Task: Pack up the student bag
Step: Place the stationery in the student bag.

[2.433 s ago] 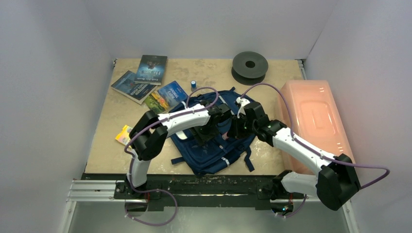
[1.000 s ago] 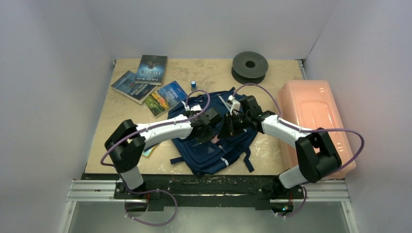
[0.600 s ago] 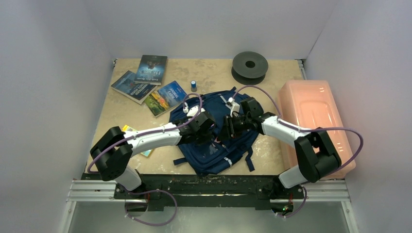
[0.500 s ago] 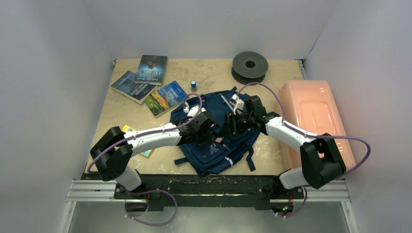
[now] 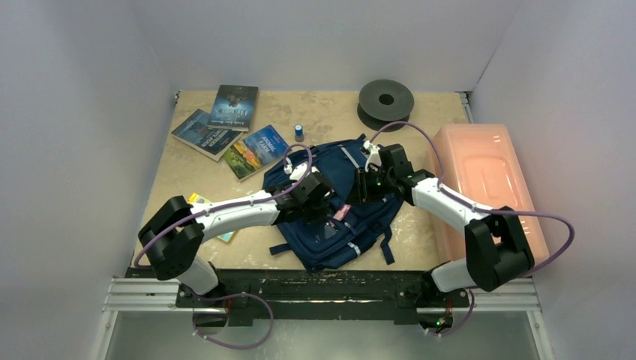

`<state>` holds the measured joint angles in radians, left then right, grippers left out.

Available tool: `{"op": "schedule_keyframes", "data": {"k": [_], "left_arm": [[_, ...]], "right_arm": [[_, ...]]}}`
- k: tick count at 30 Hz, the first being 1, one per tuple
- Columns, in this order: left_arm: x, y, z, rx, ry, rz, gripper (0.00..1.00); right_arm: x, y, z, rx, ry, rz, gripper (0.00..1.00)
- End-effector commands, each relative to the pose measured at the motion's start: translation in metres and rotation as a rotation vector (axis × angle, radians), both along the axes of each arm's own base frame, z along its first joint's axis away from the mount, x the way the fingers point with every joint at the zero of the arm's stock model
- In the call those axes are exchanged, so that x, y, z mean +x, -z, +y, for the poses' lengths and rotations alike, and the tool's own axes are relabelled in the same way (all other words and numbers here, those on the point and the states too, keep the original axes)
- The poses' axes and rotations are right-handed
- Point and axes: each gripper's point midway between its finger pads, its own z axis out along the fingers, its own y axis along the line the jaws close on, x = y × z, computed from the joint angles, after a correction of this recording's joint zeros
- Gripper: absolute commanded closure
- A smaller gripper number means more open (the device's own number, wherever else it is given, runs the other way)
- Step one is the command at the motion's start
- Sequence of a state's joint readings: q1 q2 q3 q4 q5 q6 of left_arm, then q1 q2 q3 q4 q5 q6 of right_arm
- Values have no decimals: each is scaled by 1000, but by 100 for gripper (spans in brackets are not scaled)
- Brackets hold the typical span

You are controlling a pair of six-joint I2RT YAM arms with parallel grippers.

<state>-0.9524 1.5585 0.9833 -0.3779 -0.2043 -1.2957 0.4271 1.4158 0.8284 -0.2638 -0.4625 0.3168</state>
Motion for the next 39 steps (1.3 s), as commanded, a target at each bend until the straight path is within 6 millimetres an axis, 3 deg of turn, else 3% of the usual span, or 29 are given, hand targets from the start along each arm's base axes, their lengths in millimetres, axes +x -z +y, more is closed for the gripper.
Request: {"op": "schedule_keyframes", "data": {"k": [1, 5, 10, 17, 22, 28, 33, 35, 39], "left_arm": [[7, -31, -23, -116, 37, -68, 100], [8, -32, -27, -129, 43, -70, 100], [9, -38, -30, -145, 52, -80, 100], [10, -45, -35, -171, 58, -89, 100], [9, -44, -38, -182, 59, -80, 100], [7, -45, -39, -196, 79, -83, 100], [5, -48, -41, -215, 96, -90, 89], [4, -50, -42, -224, 104, -93, 77], [2, -68, -39, -245, 152, -160, 43]], "right_arm": [[18, -11, 5, 12, -2, -64, 69], [3, -1, 12, 59, -44, -8, 81], [-30, 10, 23, 131, -106, 70, 95], [-72, 7, 34, 218, -171, 131, 100], [-56, -7, 29, 193, -129, 72, 100], [-31, -14, 8, 62, -21, -40, 92], [-22, -32, -6, 21, 37, -141, 83], [-25, -32, -7, 22, 41, -139, 80], [-32, -23, -10, 21, 55, -97, 77]]}}
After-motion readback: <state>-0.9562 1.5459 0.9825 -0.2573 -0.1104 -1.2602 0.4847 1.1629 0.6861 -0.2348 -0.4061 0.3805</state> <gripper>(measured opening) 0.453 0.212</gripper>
